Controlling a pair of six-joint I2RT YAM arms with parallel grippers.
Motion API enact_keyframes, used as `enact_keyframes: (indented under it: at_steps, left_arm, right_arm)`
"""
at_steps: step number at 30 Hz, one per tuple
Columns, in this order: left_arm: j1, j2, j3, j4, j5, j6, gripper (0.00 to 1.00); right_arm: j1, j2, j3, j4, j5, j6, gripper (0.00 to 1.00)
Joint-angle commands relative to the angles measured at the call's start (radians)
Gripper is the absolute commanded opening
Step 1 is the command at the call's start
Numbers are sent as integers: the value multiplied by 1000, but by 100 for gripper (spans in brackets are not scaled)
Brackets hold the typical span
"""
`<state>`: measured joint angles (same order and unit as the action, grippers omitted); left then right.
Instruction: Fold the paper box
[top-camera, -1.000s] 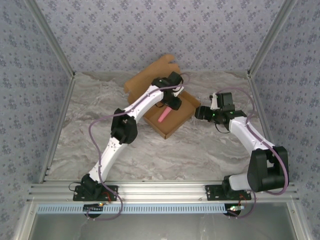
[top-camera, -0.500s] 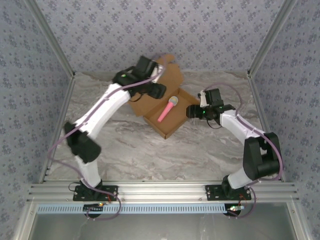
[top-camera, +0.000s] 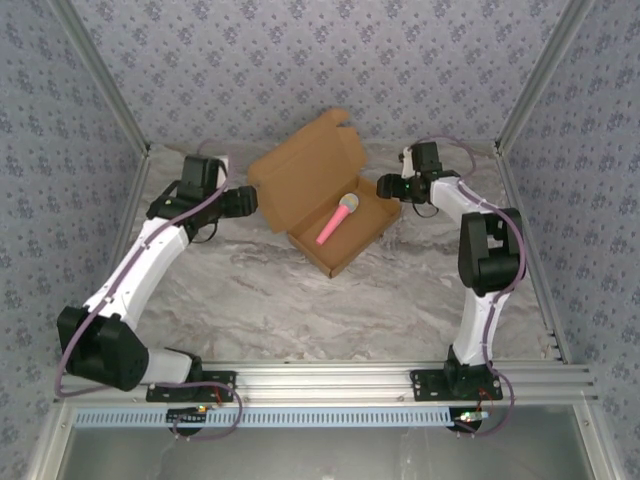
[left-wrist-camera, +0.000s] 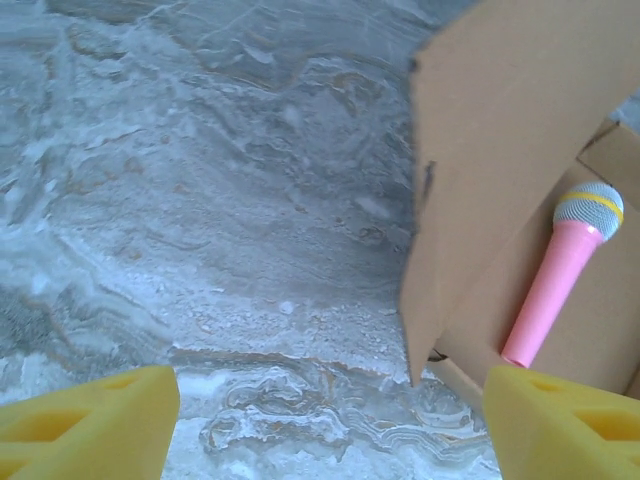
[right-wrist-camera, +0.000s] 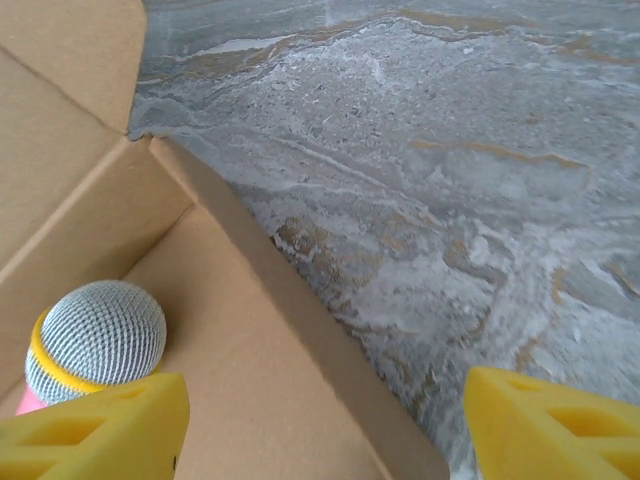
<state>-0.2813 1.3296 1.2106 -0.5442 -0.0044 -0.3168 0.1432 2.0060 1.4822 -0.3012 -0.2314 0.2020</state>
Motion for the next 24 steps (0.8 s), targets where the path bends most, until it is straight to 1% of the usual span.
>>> enact_keyframes:
  at_steps: [1, 4, 8, 10, 14, 16, 19, 24]
  left_arm:
    - [33, -56, -34, 92, 67, -59, 80]
    - [65, -72, -76, 114, 95, -82, 82]
    - [117, -87, -141, 187, 191, -131, 85]
    - [130, -83, -162, 228, 234, -143, 86]
    - [133, -48, -186, 300, 276, -143, 88]
    - [133, -28, -200, 351, 292, -143, 88]
    - [131, 9, -218, 424, 277, -134, 89]
    - [131, 98, -197, 520, 263, -83, 90]
  right_arm:
    - [-6, 54, 72, -63, -79, -39, 74]
    - [-5, 61, 66, -65, -126, -35, 73]
    - [0, 32, 10, -49, -155, -28, 72]
    - [4, 9, -25, -40, -156, -26, 72]
    - [13, -38, -100, -13, -155, -14, 71]
    - [23, -59, -130, -4, -154, -9, 71]
    - [41, -90, -174, 9, -148, -1, 71]
    - [64, -128, -218, 12, -124, 2, 71]
